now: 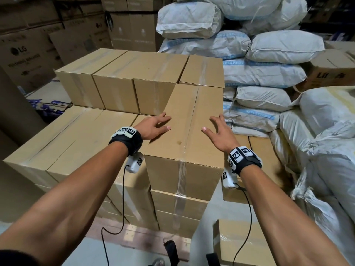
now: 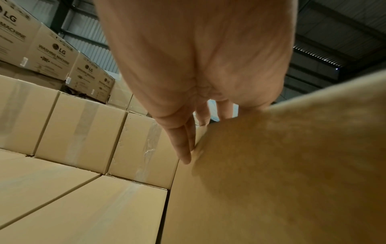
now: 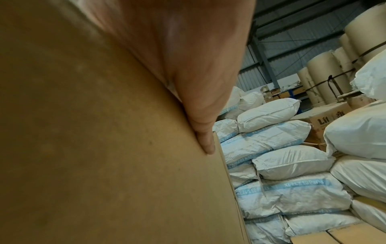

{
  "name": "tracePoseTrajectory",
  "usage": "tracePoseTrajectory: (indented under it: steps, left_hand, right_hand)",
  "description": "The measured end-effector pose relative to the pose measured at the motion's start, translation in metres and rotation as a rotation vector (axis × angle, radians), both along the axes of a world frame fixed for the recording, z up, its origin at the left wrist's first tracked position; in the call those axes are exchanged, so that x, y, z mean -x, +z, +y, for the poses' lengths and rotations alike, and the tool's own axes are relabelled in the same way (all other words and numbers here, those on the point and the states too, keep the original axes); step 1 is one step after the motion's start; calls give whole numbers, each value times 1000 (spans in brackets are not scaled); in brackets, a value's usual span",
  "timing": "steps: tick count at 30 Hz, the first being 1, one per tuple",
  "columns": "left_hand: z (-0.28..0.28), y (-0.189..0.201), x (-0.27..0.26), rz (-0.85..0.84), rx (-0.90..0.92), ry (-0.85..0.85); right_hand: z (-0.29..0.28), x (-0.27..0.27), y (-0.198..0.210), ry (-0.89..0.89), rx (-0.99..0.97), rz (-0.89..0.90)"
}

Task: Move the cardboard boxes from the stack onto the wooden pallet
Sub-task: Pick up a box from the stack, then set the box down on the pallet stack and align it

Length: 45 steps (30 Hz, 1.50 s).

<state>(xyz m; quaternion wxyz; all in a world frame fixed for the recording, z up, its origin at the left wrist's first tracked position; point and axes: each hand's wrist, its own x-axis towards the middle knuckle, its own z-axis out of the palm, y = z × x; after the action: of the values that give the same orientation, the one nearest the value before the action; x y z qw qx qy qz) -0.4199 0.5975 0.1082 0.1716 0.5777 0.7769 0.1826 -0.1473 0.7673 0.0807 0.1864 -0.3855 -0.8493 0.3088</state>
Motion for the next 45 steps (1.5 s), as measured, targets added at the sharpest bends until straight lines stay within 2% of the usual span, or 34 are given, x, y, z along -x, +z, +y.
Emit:
tracePoseTrajectory:
  steps: [9,16,24,32,36,40,42,45]
  left_hand:
    - [-34,-15,-3,-26,-74,0]
    - [-55,-30,-18,-179,-140,34]
    - [-85,-34,-38,-178,-171,31]
    - [-114,-16,-61,-50,-218,16]
    - [-135,-16,-101,28,-361,-1]
    - [-160,-34,-171,-3,-510,-181]
    - [-171,-56,-212,-67,-462,-292]
    - [-188,-96,-276,-155,-243,-464]
  right_hand:
    - [-34,-19,4,-63,-2,-40]
    - [-94,-33,-6,-230,57,75]
    - [-154,-36,-16,-424,-65,134]
    - [-186,-55,-21,-411,-111,117]
    - [-217,-89,-37,-388,-123,189]
    - [-255,-132,-61,-417,-99,224]
    - [-280,-161,-81,-457,-79,179]
    - [-326,-214,-123,-506,44,109]
